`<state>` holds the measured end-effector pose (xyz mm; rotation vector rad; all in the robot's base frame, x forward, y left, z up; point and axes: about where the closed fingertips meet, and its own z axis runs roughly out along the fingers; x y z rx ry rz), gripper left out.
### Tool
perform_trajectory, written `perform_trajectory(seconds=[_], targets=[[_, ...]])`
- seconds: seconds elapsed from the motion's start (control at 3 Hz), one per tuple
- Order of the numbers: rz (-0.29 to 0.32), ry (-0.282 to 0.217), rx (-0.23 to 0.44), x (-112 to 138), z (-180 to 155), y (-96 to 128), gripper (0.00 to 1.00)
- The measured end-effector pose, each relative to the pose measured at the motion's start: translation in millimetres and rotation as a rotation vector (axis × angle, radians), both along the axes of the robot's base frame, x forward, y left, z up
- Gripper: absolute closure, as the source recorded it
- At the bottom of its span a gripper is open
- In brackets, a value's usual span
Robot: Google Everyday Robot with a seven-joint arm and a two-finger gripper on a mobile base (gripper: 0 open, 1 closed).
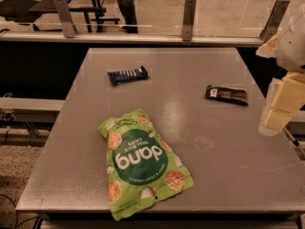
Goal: Move rxbar chocolate near green rice chip bag
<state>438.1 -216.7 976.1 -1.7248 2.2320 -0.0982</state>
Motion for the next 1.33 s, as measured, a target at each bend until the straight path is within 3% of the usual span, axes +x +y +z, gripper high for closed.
perform_trajectory(seconds=[0.67, 1.33], targets=[[0.002, -0.02, 0.004, 13.4, 5.9, 2.1, 0.0], [0.029, -0.05, 0.041, 69.4, 7.1, 0.1, 0.0]])
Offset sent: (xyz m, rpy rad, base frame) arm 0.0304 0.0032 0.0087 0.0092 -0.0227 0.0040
